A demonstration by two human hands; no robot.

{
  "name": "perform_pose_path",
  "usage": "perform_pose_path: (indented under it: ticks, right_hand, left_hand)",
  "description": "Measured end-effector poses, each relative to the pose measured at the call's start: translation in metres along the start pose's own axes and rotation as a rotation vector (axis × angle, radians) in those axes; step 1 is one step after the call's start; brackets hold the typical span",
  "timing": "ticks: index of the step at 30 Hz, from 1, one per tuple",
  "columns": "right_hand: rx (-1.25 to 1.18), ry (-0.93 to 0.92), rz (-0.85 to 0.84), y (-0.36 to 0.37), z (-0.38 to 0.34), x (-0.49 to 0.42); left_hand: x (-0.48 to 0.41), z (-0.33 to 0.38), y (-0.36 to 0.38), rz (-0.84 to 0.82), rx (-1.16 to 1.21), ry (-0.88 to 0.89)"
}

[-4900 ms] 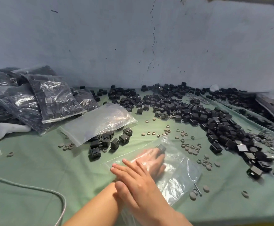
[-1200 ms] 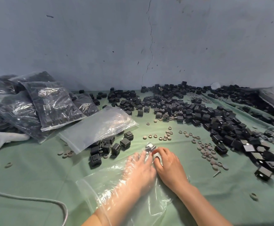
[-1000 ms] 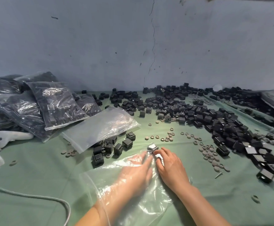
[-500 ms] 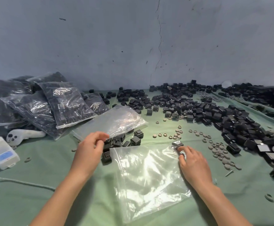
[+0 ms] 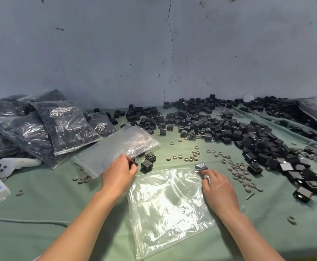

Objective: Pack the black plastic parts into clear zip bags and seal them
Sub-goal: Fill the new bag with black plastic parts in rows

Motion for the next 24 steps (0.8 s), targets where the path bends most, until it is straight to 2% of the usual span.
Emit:
perform_pose_path:
  ticks: [2, 4, 6, 9, 11, 18, 20, 22, 24]
  right_hand:
    - [-0.009, 0.002, 0.018, 0.0, 0.001, 0.0]
    - [-0.014, 0.005, 0.025, 0.0, 0.003, 0.0]
    - [-0.018, 0.0, 0.027, 0.001, 0.002, 0.0]
    - [-0.03, 0.0, 0.029, 0.002, 0.001, -0.001]
    - [-0.033, 0.005, 0.029, 0.002, 0.001, -0.001]
    - [-0.063, 0.012, 0.013, -0.001, -0.001, 0.002]
    - [-0.075, 0.014, 0.011, -0.001, -0.001, 0.002]
    - [-0.079, 0.012, 0.007, -0.002, -0.001, 0.002]
    - [-0.086, 0.016, 0.005, -0.003, -0.001, 0.001]
  left_hand:
    - [0.007, -0.018, -0.015, 0.057, 0.254, -0.08]
    - [0.017, -0.038, -0.026, 0.054, 0.584, -0.238]
    - [0.041, -0.055, -0.024, -0.094, 0.846, -0.451]
    - [0.088, -0.061, -0.008, -0.429, 0.948, -0.581]
    - [0.105, -0.054, 0.0, -0.545, 0.959, -0.546]
    - [0.103, -0.012, 0.016, -0.692, 1.168, -0.345]
    - [0.098, -0.006, 0.02, -0.677, 1.007, -0.18]
    - [0.093, 0.004, 0.024, -0.557, 0.681, 0.046]
    - [0.092, 0.018, 0.029, -0.458, 0.455, 0.233]
Point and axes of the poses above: each hand's wrist, its own x-axis away from the middle knuckle, its own y-axis out of the palm, z = x × y, the point moved 5 cm from there along -x, towards the middle knuckle, and after that the axes turned 3 degrees about -y, right-handed, at the moved point
